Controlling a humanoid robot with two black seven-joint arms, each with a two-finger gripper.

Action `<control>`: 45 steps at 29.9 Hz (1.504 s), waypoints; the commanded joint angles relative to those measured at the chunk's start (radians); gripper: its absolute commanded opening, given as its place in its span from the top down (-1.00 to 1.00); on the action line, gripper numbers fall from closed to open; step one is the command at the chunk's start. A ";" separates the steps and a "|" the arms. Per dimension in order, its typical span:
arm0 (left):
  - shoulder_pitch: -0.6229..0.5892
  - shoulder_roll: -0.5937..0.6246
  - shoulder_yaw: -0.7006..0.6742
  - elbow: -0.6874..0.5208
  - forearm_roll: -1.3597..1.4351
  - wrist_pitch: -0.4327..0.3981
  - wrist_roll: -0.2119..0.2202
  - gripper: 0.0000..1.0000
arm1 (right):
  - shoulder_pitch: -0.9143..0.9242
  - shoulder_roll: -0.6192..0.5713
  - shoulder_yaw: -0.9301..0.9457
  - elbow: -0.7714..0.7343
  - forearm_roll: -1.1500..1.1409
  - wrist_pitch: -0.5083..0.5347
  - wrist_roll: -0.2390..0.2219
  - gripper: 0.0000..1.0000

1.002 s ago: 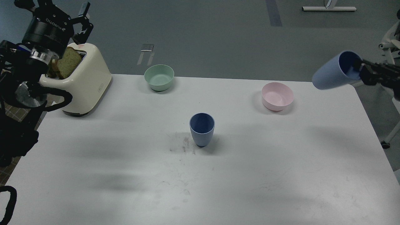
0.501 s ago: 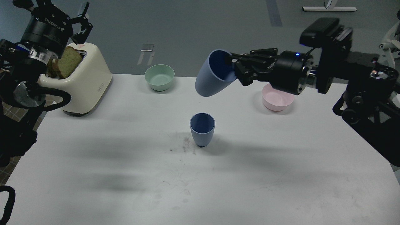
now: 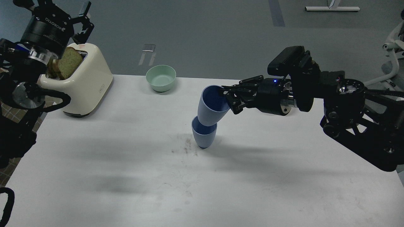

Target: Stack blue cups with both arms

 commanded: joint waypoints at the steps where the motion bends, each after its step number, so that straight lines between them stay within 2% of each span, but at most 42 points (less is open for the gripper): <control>1: -0.001 0.000 0.000 0.000 0.000 -0.001 0.000 -0.95 | 0.000 0.014 0.000 -0.017 -0.004 0.000 -0.013 1.00; 26: -0.003 -0.006 0.000 0.000 0.000 -0.001 0.000 -0.95 | -0.004 0.078 -0.038 -0.091 -0.011 0.000 -0.015 1.00; 33: -0.003 -0.017 0.000 0.000 0.000 0.001 0.000 -0.95 | -0.006 0.094 -0.057 -0.105 -0.023 0.000 -0.035 0.99; 39: -0.003 -0.015 0.000 0.000 0.000 -0.001 0.000 -0.95 | -0.006 0.094 -0.060 -0.106 -0.023 0.000 -0.035 0.80; 42: -0.003 -0.014 0.000 0.000 0.000 -0.001 0.000 -0.95 | -0.010 0.100 -0.058 -0.106 -0.023 0.000 -0.035 0.60; 44: -0.003 -0.014 0.000 0.000 0.000 -0.001 0.000 -0.95 | -0.012 0.112 -0.058 -0.108 -0.023 0.000 -0.035 0.13; 45: -0.003 -0.014 0.000 0.000 0.000 -0.001 0.000 -0.95 | -0.012 0.113 -0.057 -0.108 -0.022 0.000 -0.035 0.05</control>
